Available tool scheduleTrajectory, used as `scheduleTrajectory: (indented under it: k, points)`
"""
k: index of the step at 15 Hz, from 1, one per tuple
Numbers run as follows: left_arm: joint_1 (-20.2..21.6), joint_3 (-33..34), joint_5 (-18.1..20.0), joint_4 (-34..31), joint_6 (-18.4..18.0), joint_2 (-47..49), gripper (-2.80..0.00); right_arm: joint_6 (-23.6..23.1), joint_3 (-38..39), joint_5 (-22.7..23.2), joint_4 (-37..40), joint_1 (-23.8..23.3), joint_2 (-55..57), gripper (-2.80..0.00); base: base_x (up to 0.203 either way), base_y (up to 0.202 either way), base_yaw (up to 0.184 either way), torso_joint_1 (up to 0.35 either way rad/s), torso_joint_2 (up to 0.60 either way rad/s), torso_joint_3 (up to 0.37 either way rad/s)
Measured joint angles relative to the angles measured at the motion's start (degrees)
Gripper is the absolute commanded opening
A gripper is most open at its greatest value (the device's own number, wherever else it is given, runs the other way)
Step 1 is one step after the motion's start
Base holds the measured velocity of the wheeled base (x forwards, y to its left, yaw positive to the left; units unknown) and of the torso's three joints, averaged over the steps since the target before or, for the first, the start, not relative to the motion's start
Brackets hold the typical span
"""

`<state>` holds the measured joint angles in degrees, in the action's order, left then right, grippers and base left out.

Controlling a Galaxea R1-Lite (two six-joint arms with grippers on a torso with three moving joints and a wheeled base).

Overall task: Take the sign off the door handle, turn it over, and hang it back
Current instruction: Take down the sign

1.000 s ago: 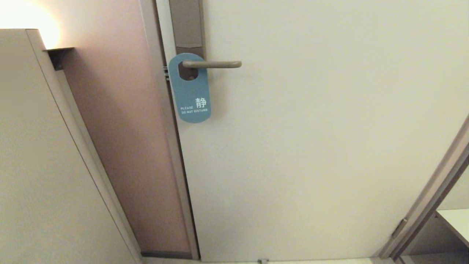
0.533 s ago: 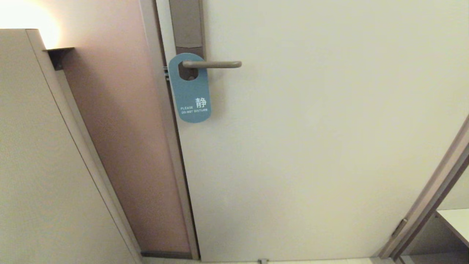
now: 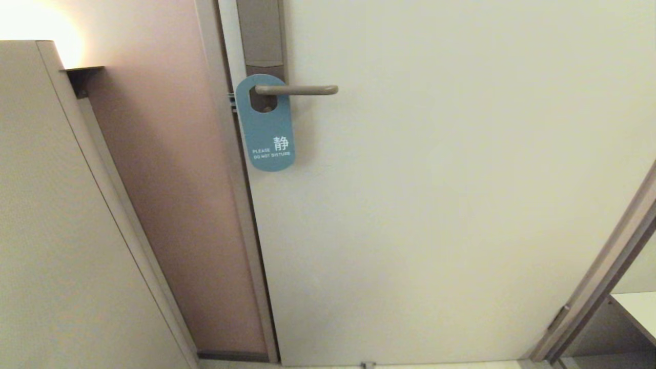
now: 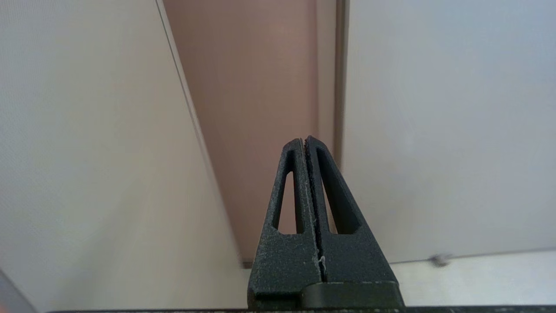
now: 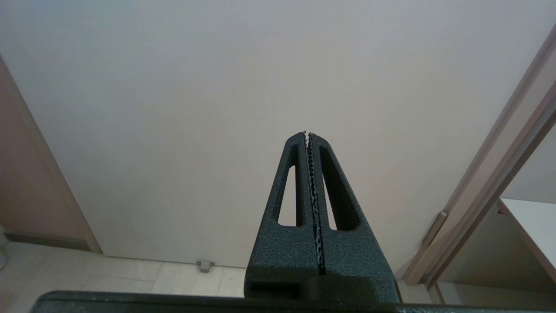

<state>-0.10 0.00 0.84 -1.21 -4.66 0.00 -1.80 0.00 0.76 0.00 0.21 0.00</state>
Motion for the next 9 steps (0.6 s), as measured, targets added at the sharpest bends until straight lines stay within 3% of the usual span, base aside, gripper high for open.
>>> scheduleTrajectory:
  k: [3,7,9]
  points:
    - [0.0,-1.6,3.1,-0.2,-3.8,0.0,-2.8,0.0,0.0,0.0,0.0,0.0,0.0,-2.8,0.0,0.0,0.0,0.0,0.0,0.0]
    - [-0.1,-7.3,4.7,-1.4,-3.6,2.7,-2.8,0.0,0.0,0.0,0.0,0.0,0.0,-2.8,0.0,0.0,0.0,0.0,0.0,0.0]
    - [-0.5,-10.5,4.6,-0.9,-1.7,7.0,-2.8,0.0,0.0,0.0,0.0,0.0,0.0,-2.8,0.0,0.0,0.0,0.0,0.0,0.0]
